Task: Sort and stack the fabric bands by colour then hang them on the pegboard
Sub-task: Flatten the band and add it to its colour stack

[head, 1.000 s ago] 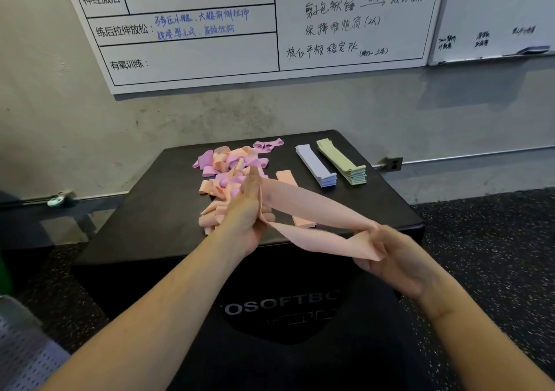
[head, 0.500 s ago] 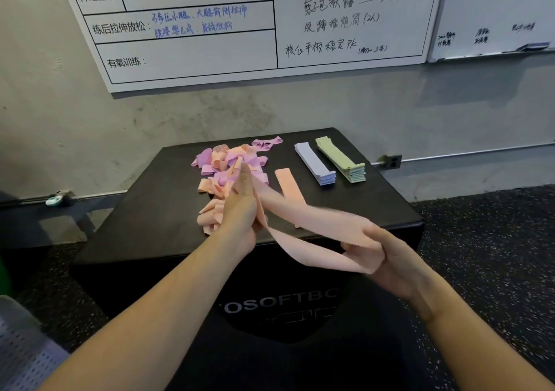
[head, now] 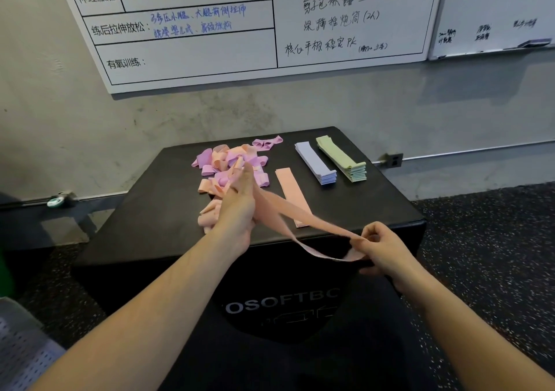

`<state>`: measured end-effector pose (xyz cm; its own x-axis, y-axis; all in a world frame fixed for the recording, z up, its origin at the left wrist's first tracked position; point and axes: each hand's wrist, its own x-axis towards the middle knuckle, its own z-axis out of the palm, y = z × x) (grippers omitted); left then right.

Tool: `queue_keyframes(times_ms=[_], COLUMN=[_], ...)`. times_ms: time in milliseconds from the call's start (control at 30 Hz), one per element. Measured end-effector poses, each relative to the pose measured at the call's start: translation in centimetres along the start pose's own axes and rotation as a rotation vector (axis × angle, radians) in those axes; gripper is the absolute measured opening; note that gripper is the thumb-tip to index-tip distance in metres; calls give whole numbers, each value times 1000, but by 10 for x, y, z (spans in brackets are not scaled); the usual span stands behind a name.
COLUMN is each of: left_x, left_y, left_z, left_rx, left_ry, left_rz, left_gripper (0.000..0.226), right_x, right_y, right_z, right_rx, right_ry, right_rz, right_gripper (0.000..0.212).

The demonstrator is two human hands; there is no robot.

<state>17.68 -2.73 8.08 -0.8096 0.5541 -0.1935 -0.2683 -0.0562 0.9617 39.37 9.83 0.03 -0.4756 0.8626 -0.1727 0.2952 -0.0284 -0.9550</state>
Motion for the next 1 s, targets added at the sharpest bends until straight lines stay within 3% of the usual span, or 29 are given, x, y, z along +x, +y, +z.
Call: queue_keyframes(times_ms=[67,167,300,400,467,567,733,833,933,1000], left_x=[5,12,23,40,49,64,95,129,148,144], left_y=[0,5,16,18,19,14,3,-7,-11,-7], left_z=[-3,-2,8,19,23,28,38,38,39,43], left_rx=[25,77,95,90,77,47,87,10,-30,-48], left_ry=[11,39,146,273,276,251,292,304,312,306], left_rz=[-6,-4,-61,-21,-68,-172,-219,-250,-283,-282], left_gripper=[41,49,61,63,65,87,90,98,101,96], right_x=[0,-6,-15,-14,-9,0,16,33,49,60], right_y=[0,-2,-9,-11,-11,-13,-18,-12,-8,-6], right_z=[-2,-5,0,8,16,29,28,28,31,30], right_rx=[123,253,215,192,223,352,495,444,420,336], right_ry=[-86,-349,-517,-544,-514,-423,-680,-643,-564,-519], right_rz=[4,29,39,3,15,120,192,184,192,179], right_gripper=[19,25,39,24,19,29,48,52,17,9])
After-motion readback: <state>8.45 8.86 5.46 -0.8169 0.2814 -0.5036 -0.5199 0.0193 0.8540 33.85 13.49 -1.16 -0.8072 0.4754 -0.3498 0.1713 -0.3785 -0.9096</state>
